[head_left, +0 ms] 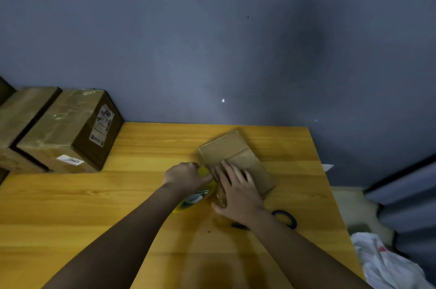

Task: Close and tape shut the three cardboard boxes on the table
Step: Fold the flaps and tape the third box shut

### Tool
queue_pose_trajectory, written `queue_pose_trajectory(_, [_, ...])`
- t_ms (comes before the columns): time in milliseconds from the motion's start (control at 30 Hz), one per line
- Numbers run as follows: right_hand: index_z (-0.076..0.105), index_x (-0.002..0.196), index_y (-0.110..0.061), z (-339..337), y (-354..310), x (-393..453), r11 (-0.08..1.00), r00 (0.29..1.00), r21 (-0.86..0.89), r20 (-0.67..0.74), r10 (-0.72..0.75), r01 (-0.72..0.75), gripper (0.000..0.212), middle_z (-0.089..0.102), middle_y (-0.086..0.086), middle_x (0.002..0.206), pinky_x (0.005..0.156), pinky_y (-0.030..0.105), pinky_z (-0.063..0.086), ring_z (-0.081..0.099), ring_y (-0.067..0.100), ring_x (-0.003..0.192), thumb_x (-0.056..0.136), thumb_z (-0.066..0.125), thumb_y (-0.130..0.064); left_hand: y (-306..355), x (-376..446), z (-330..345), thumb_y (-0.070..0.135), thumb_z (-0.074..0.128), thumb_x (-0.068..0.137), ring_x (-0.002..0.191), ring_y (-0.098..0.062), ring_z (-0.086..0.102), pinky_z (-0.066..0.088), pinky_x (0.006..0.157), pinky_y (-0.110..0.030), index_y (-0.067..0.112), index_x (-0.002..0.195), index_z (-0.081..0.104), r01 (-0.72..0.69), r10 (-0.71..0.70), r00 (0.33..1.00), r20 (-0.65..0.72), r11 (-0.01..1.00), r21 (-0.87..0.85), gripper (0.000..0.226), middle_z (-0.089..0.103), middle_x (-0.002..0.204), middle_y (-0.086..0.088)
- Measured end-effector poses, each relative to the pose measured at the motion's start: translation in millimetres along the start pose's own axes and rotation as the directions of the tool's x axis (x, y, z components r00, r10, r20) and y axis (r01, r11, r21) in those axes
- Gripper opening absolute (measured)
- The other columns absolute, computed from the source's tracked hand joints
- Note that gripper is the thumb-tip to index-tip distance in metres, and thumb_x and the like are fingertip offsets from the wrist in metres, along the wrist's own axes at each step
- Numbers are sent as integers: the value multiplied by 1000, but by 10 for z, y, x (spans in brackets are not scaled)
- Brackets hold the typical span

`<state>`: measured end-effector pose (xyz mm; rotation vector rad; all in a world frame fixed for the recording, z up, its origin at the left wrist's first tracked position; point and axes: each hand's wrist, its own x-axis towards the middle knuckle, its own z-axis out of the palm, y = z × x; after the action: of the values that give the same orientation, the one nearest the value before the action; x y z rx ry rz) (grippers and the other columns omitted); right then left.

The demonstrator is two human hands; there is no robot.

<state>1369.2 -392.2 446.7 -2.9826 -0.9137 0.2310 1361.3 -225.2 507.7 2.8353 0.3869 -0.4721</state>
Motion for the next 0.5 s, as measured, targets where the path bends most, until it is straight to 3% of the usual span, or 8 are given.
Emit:
queue_pose_trajectory(67, [17,154,-17,-31,-17,66,998,998,33,-11,61,-61,103,10,4,162,115,46,22,15,24,148,70,19,-77,-8,2,-4,68,44,85,106,-25,59,48,78,-31,17,124,57,3,-3,1000,-3,1000,-4,66,62,119,-7])
queue_pose_trajectory(133, [-6,154,-23,-9,-21,88,995,996,47,28,88,-89,107,-20,5,159,118,47,-2,-14,29,148,66,9,-82,-14,22,0,68,44,85,108,-25,59,48,79,-30,17,127,56,1,-1,1000,-7,1000,0,67,62,121,-7])
queue_pose_trajectory(200, [-16,152,-25,1,-23,80,992,992,41,39,120,-122,102,-32,9,154,115,47,-12,-27,32,143,74,16,-82,-15,45,14,68,44,85,107,-25,59,48,78,-30,16,124,57,-4,4,1000,-9,1000,6,66,62,119,-7])
queue_pose_trajectory(267, [-19,150,-18,-7,-38,80,984,984,55,62,164,-168,97,-34,8,153,117,43,-13,-28,28,143,87,29,-73,-26,53,27,69,44,84,107,-25,59,47,77,-30,16,123,57,-1,1,1000,-10,1000,-5,67,63,118,-7])
queue_pose_trajectory(400, [-23,145,-10,17,-134,97,979,981,73,25,190,-192,81,-33,6,151,116,39,-14,-25,23,144,101,33,-48,-35,49,50,68,45,83,109,-24,59,47,78,-29,16,125,57,6,-6,1000,-25,1000,-15,68,62,120,-6])
queue_pose_trajectory(467, [-10,146,-8,110,-212,86,984,984,63,-60,168,-164,79,-21,7,154,115,40,-7,-11,23,146,100,48,-36,-33,52,58,69,45,83,107,-24,60,48,78,-30,15,124,58,5,-5,1000,-25,1000,-31,68,63,119,-7])
queue_pose_trajectory(500, [2,148,-8,150,-242,74,984,981,52,-84,174,-170,81,-6,8,157,116,42,1,1,25,147,94,59,-29,-31,49,64,69,45,84,106,-24,60,48,78,-30,15,123,58,6,-7,1000,-20,999,-38,68,64,118,-7])
